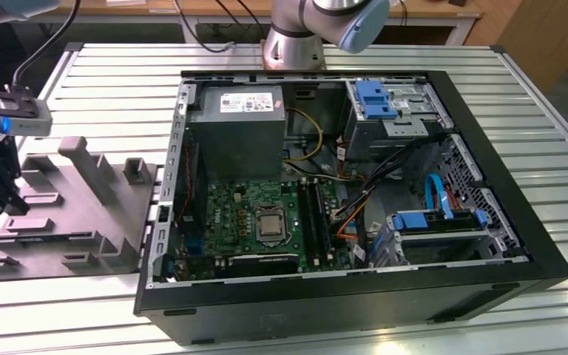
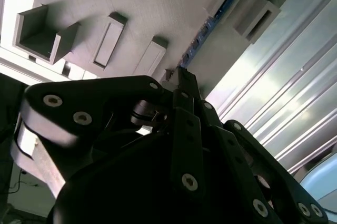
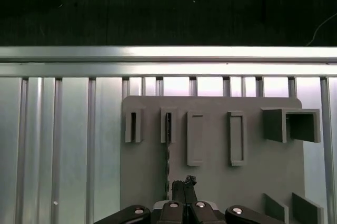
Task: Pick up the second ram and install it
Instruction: 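Pick up the second ram and move it above second insertion slot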
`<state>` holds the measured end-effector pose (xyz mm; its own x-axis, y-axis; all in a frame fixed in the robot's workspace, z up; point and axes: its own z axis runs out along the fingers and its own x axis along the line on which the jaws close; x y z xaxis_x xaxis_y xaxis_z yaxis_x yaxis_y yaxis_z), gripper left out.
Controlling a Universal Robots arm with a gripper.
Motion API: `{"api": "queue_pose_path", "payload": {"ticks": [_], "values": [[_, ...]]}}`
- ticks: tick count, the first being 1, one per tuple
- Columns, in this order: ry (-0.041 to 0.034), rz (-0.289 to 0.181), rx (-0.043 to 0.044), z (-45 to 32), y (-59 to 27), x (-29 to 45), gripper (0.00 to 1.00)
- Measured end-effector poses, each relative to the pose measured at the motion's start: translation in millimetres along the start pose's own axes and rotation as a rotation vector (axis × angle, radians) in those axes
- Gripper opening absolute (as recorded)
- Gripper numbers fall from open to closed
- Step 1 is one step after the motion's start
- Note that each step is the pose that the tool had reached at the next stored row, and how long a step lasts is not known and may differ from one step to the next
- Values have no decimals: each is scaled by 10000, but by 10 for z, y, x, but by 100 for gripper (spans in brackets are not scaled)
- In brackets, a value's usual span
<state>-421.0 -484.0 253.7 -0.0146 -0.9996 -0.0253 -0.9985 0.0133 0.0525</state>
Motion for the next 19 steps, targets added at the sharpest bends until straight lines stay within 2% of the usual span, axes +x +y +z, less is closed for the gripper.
{"api": "queue_pose_path", "payload": {"ticks": [7, 11, 19], "values": [[23, -449, -12, 52, -1, 1, 10], [24, -450, -12, 7, 2, 0, 10], [25, -450, -13, -13, 3, 0, 10]]}}
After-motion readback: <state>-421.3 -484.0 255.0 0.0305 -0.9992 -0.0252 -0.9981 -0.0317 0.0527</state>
